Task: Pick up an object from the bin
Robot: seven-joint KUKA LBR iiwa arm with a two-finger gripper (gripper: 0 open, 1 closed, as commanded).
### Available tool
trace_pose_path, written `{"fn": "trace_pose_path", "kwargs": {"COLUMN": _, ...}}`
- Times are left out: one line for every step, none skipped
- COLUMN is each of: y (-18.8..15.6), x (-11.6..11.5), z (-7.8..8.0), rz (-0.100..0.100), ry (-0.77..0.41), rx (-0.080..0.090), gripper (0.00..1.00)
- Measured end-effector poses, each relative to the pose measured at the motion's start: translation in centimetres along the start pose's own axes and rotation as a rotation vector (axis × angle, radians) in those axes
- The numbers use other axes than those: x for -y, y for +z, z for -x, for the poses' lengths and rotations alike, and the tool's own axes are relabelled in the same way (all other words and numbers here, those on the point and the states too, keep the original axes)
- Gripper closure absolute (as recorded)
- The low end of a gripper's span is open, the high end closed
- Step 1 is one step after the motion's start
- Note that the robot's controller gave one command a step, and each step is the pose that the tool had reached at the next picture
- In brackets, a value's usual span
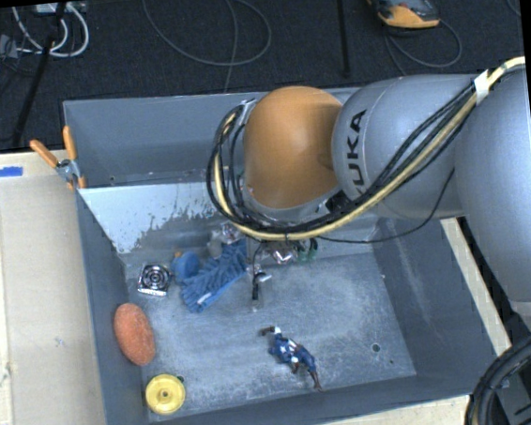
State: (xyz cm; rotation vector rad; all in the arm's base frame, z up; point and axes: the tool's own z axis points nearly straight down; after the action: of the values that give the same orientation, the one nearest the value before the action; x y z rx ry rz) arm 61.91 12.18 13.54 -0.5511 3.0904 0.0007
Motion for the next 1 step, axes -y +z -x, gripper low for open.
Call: {"fn": "trace_pose_path", "kwargs": {"y": 5.95, "x": 0.30, "z": -0.05, "rz": 0.000, "ry": 0.133, "rx": 0.002, "gripper": 0.00}}
